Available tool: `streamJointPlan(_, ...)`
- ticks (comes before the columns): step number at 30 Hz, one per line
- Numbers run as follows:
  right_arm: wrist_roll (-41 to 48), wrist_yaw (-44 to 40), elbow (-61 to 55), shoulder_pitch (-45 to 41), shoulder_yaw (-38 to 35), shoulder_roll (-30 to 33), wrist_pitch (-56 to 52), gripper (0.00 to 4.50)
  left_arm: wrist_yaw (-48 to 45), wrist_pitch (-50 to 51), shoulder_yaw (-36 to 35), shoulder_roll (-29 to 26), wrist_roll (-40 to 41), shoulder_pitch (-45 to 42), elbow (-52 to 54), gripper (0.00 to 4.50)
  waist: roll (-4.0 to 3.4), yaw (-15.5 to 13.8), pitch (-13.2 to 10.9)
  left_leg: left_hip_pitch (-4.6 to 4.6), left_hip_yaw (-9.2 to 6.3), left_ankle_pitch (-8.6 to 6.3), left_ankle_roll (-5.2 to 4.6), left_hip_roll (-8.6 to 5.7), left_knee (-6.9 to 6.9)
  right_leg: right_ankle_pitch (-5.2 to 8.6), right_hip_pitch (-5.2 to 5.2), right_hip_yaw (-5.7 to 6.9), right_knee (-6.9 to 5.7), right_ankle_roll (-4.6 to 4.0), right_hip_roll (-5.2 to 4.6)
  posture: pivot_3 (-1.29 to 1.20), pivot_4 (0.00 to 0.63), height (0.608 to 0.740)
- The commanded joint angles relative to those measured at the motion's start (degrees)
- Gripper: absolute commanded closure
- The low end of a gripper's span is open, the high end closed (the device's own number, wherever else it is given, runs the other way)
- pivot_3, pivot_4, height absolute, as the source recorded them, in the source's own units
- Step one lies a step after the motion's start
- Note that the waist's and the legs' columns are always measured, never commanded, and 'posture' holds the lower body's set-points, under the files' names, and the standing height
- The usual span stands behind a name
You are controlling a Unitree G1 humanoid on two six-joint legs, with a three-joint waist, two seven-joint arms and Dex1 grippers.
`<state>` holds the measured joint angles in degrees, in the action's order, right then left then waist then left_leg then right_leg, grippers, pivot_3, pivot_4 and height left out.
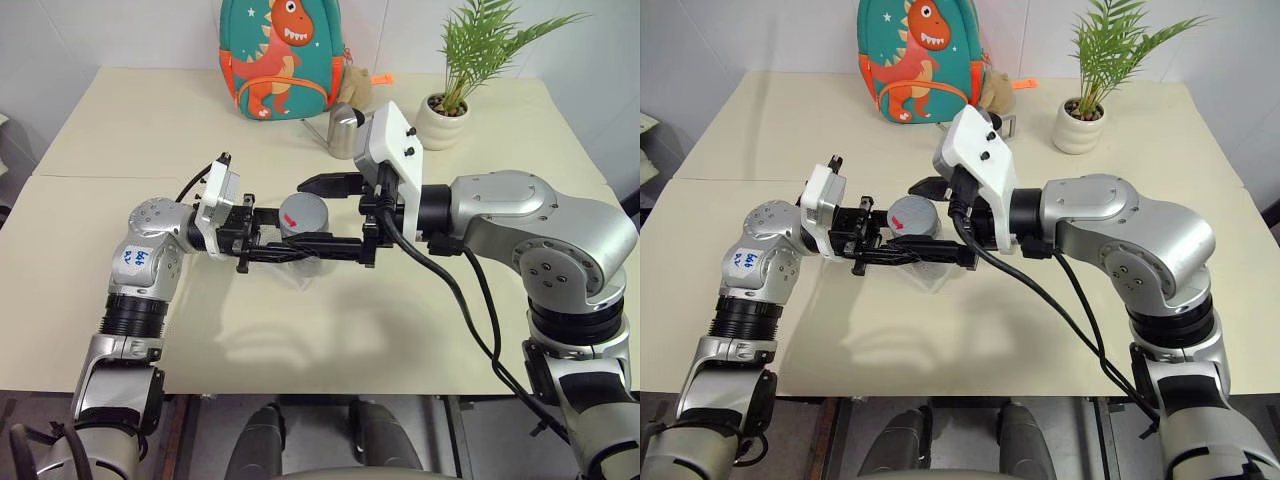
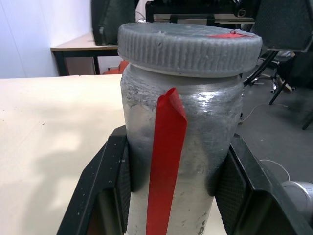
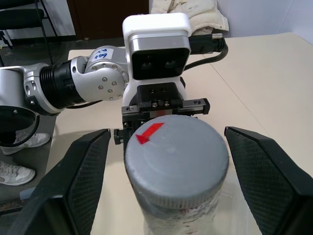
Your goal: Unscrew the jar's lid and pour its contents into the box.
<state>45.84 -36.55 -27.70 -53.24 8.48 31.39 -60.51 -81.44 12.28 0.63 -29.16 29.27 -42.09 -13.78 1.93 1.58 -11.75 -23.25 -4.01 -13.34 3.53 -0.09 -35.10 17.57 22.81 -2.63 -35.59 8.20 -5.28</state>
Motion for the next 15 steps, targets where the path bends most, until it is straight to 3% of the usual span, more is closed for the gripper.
streamJointPlan(1, -0.4, -0.8, -1.8, -0.6, -0.7, 1.1, 0.4, 0.63, -0.4, -0.9, -0.4, 0.2, 0.3, -1.2, 0.9, 2.65, 0.0, 0.0, 0.0, 0.0, 0.0, 0.0, 0.0, 0.0, 0.0, 0.0, 0.0, 0.0, 0.0, 0.0, 0.0, 0.0, 0.15, 0.74)
streamJointPlan(15, -2.0, -1.2, -1.1, -0.7, -0.4, 0.7, 0.9, 0.63, -0.4, -0.9, -0.6, 0.3, 0.4, -0.9, 1.4, 2.65, 0.0, 0.0, 0.0, 0.0, 0.0, 0.0, 0.0, 0.0, 0.0, 0.0, 0.0, 0.0, 0.0, 0.0, 0.0, 0.0, 0.15, 0.74)
